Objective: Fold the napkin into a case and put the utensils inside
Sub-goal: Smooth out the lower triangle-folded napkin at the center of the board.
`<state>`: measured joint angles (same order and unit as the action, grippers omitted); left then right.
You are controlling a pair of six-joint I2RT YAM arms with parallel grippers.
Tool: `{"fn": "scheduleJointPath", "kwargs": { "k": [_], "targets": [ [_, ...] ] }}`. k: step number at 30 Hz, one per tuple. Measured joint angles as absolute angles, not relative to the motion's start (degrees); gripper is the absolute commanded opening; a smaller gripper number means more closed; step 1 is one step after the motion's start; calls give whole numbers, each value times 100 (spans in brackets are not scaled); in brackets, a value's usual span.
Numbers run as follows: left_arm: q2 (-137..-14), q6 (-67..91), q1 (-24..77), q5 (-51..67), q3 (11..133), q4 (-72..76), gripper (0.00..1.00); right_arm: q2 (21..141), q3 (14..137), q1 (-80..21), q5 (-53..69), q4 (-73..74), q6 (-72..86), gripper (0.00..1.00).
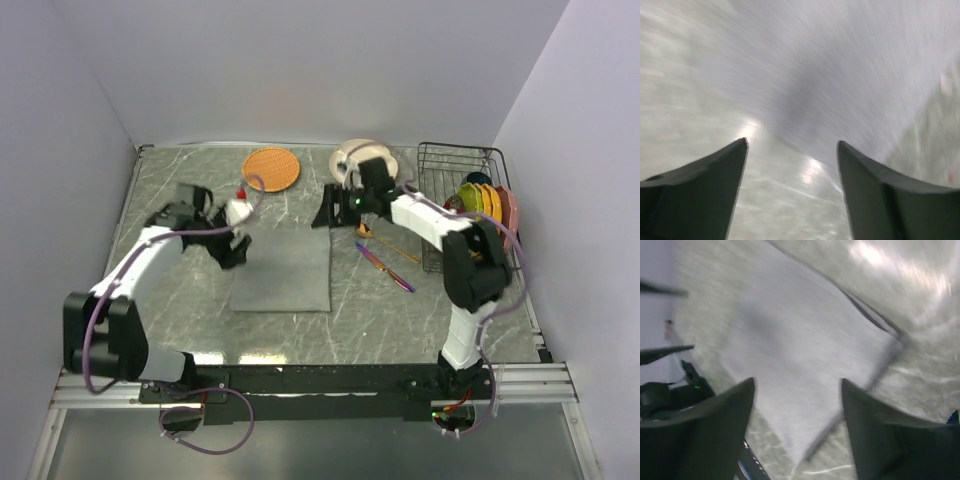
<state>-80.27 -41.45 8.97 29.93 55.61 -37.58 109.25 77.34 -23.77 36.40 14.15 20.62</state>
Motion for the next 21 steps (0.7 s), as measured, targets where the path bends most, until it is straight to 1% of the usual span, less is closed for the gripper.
{"fn": "scheduleJointPath", "kwargs": {
  "k": [1, 2, 5, 7, 9, 11, 12, 14, 15, 18, 21],
  "targets": [
    [-7885, -3911, 812, 3039, 5804, -3664, 90, 10672, 7791, -2375, 3682, 1389, 2029, 100],
    [-7706, -3583, 753, 3120, 6134, -3476, 99, 10311, 7876, -2375, 3739, 1317, 1988, 100],
    [-7415, -2735, 683, 3227, 6578, -2862, 99, 9577, 8062, -2397, 3809, 904, 1883, 100],
    [-7286, -1940, 668, 3249, 6665, -2233, 99, 9161, 8018, -2414, 3804, 285, 1966, 100],
    [-7310, -945, 666, 3223, 6663, -1544, 99, 8943, 7881, -2401, 3817, -419, 2386, 100],
    [-7553, -329, 642, 3299, 6726, -1203, 99, 9220, 7970, -2355, 4257, -991, 3072, 100],
    [-7795, -27, 624, 3391, 6860, -1144, 100, 9459, 8217, -2349, 4521, -1129, 3323, 100],
    [-8486, 548, 517, 3929, 7212, -1068, 99, 10145, 8713, -2377, 4757, -1135, 3612, 100],
    [-8816, 884, 454, 4204, 7293, -882, 99, 10466, 8698, -2388, 4794, -1284, 3865, 100],
    [-9524, 1927, 266, 4823, 6945, -169, 99, 11061, 7953, -2390, 4921, -1529, 4713, 100],
    [-10027, 2683, 148, 5277, 6604, 27, 99, 11561, 7430, -2410, 4947, -1586, 5284, 100]
  ]
}}
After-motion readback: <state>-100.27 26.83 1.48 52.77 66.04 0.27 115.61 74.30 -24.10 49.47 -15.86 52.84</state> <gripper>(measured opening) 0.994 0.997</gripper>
